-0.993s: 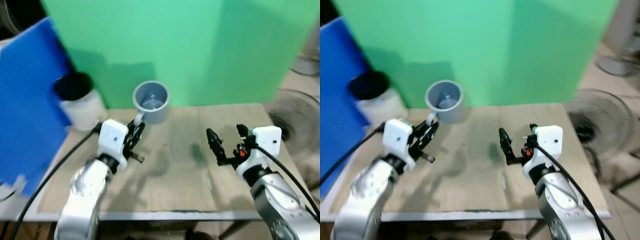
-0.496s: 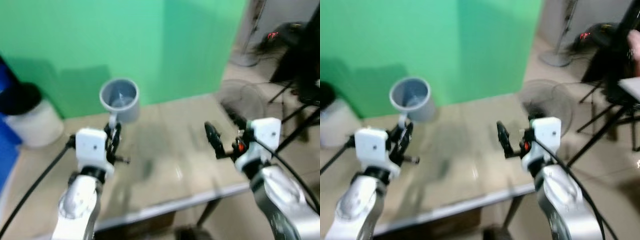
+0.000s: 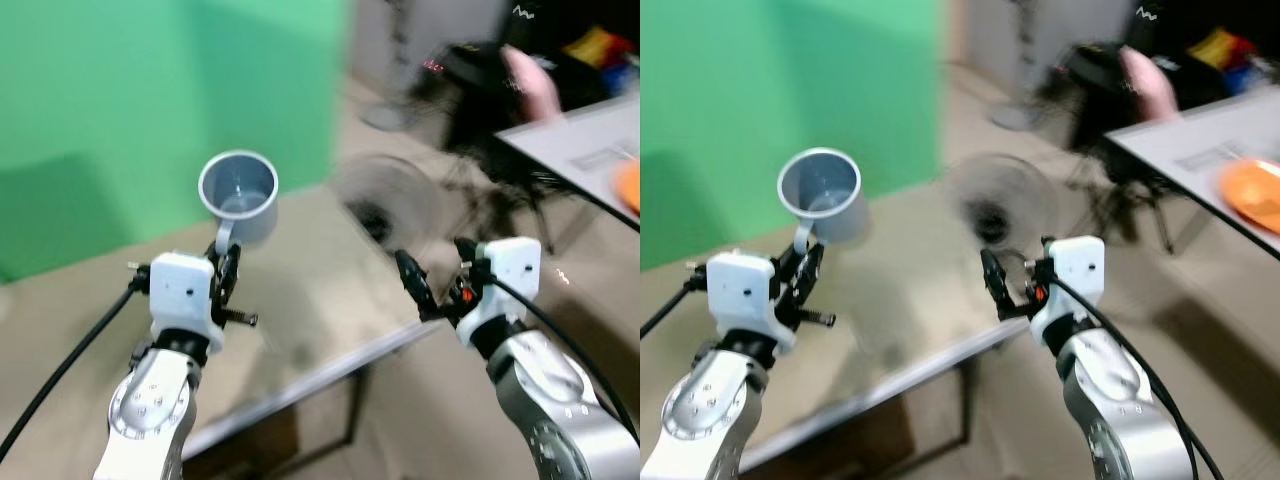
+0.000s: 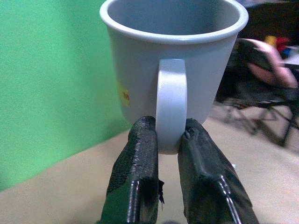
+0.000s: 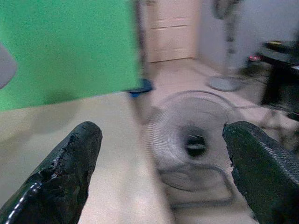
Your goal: Setting the table
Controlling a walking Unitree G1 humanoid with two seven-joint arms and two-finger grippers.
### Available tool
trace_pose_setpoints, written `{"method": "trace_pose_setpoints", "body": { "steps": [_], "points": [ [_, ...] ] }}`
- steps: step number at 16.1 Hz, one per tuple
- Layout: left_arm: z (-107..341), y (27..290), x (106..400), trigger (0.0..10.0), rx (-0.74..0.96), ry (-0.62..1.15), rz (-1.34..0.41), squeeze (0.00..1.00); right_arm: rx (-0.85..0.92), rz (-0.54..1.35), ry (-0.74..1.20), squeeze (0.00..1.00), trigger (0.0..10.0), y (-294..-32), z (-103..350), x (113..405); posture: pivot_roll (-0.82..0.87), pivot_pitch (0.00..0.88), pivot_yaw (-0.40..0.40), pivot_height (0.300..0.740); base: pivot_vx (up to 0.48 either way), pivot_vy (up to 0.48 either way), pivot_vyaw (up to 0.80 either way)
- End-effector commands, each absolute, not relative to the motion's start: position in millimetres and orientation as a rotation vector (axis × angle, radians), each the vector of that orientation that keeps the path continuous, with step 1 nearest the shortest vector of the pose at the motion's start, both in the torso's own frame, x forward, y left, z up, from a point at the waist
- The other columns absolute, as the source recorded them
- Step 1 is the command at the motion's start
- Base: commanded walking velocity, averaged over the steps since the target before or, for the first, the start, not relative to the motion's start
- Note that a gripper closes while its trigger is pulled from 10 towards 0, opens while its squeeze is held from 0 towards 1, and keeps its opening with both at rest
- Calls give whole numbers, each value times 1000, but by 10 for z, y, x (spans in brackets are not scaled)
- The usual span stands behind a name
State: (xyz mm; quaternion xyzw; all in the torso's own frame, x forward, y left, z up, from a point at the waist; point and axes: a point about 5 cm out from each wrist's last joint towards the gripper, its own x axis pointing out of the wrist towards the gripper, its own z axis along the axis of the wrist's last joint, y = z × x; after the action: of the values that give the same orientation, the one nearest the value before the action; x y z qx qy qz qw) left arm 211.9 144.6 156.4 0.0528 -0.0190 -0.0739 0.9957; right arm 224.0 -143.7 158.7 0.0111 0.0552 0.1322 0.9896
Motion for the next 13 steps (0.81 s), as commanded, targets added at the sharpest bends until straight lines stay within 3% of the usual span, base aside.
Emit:
{"method": "trace_pose_setpoints", "body": {
  "steps": [1,9,13],
  "points": [
    [1589,1381,2140,10000,111,-46,-184,0,18,221,117,0,10000,-1507,1587,2221,-116,0,68,740,0,-274,-800],
    [1589,1383,2200,10000,111,-53,-188,0,11,135,125,0,10000,-1633,1586,2221,-144,0,81,740,0,-274,-800],
    [1630,1419,2242,10000,83,-74,-164,0,-6,105,139,0,10000,-1682,1583,2288,-142,0,76,740,0,0,-800]
  ]
}}
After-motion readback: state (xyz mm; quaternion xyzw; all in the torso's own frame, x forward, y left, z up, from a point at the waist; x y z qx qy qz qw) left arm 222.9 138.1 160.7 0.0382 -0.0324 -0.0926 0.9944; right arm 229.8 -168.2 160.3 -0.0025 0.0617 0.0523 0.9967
